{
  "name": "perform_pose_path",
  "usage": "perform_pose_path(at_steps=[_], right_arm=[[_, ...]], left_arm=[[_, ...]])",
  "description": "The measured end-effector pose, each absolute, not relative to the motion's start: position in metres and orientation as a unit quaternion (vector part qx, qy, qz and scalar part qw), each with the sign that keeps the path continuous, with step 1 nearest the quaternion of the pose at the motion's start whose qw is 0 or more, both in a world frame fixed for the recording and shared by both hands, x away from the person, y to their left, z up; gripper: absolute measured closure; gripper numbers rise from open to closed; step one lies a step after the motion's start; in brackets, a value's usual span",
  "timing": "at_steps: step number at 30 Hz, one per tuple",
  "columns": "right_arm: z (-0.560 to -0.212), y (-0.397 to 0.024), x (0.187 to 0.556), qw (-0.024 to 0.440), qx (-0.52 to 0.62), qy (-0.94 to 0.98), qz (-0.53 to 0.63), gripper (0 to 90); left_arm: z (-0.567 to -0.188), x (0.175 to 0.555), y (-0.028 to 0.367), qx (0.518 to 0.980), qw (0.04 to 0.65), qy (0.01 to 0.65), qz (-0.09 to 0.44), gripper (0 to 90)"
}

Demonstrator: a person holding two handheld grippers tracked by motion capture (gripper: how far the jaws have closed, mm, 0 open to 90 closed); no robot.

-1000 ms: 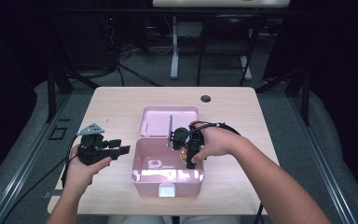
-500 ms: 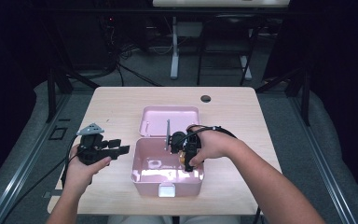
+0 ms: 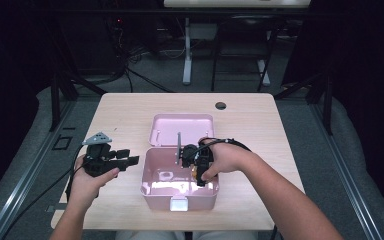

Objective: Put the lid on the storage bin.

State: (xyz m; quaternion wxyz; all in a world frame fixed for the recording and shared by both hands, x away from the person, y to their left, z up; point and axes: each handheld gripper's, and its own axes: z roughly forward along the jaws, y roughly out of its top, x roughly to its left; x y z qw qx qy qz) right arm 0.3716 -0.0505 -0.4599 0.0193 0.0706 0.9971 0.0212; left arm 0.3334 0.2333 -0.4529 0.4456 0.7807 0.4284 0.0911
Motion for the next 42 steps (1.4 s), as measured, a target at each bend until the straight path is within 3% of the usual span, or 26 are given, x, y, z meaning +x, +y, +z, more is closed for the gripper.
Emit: perform_pose_path(at_steps=[42], right_arm=[[-0.495, -0.049, 0.372, 0.009, 0.061, 0.998, 0.011, 20.0]], left_arm=[[-0.455, 0.335, 0.233, 0.781, 0.443, 0.431, 0.09, 47.7]])
